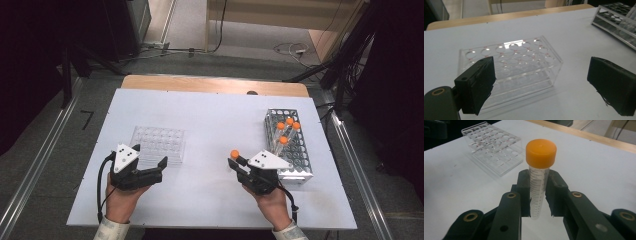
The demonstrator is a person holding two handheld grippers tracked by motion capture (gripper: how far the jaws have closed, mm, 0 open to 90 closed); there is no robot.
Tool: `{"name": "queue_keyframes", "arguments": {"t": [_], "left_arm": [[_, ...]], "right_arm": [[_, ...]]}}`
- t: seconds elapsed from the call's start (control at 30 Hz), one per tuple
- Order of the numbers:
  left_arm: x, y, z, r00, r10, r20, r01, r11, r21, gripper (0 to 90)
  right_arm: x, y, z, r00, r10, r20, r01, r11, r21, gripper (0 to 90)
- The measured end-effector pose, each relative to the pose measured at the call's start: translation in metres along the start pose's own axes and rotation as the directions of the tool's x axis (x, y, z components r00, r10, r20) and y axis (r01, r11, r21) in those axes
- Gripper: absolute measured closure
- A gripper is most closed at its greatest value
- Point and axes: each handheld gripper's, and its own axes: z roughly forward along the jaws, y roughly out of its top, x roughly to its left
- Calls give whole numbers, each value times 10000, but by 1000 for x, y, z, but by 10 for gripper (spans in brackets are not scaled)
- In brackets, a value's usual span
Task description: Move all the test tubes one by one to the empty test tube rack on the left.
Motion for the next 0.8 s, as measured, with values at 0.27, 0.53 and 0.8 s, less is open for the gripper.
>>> {"name": "queue_keyframes", "arguments": {"t": [0.27, 0.53, 0.8], "left_arm": [[-24, 4, 1, 9958, 290, 868, -294, 9996, 41, 95], [-38, 13, -7, 9861, 320, 1632, -275, 9992, -297, 152], [-43, 13, -6, 9695, 469, 2407, -421, 9988, -249, 270]], "right_arm": [[22, 5, 21, 9974, -311, -650, 327, 9992, 248, 721], [47, 13, 41, 9886, -786, -1281, 835, 9959, 335, 721], [70, 20, 63, 9769, -995, -1890, 1092, 9931, 415, 721]]}}
